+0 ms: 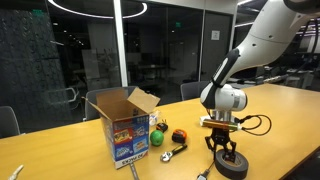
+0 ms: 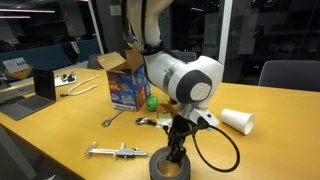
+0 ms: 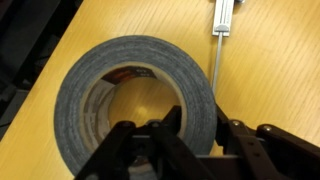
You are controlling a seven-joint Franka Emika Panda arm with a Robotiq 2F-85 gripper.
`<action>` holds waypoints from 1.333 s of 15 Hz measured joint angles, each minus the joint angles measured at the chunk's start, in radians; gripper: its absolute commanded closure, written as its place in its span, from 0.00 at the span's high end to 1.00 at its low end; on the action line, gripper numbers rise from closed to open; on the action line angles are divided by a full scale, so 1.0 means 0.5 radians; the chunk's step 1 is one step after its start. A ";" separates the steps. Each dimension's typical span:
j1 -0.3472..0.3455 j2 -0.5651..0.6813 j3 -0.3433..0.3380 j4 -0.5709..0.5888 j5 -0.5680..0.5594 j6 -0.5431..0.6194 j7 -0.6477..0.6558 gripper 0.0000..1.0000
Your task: Put the black tape in the box
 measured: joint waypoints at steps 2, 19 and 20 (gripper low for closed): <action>0.008 0.000 -0.022 0.020 -0.054 -0.006 0.011 0.24; 0.192 -0.678 -0.033 0.589 -1.133 -0.797 0.500 0.23; 0.202 -0.705 0.006 0.647 -1.161 -0.827 0.501 0.23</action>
